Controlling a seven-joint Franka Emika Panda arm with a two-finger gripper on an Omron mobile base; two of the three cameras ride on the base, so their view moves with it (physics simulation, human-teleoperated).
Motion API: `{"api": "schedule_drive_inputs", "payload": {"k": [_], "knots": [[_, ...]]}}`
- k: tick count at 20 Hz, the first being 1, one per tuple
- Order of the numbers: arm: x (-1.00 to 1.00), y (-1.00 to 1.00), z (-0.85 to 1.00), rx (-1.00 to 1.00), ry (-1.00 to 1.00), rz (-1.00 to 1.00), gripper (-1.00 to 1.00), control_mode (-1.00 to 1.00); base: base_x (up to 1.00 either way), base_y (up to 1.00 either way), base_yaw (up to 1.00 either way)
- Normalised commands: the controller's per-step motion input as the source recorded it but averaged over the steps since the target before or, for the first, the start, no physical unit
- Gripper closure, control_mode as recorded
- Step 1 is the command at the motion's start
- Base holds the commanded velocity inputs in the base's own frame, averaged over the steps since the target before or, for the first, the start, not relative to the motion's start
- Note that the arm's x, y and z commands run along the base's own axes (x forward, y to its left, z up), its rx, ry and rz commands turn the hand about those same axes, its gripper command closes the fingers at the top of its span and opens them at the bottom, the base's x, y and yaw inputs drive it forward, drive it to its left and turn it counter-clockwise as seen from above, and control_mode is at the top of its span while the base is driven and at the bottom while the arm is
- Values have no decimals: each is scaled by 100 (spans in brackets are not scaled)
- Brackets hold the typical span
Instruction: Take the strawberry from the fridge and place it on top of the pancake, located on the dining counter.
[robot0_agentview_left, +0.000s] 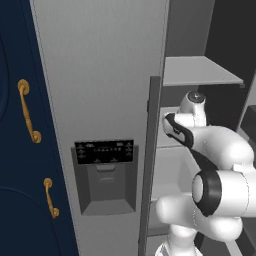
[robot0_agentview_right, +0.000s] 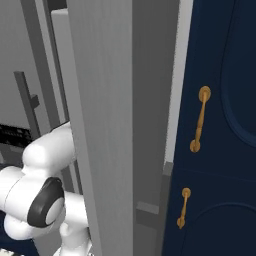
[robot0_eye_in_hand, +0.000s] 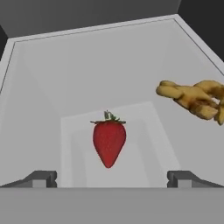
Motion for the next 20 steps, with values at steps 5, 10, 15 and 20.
{"api": "schedule_drive_inputs", "payload": {"k": [5, 10, 15, 20], "knots": [[40, -6, -28, 0, 0, 4, -100, -100, 0, 0, 0], [45, -3, -18, 2, 5, 6, -100, -100, 0, 0, 0], [10, -1, -21, 1, 1, 2, -100, -100, 0, 0, 0], [3, 0, -17, 0, 0, 0, -100, -100, 0, 0, 0]]}}
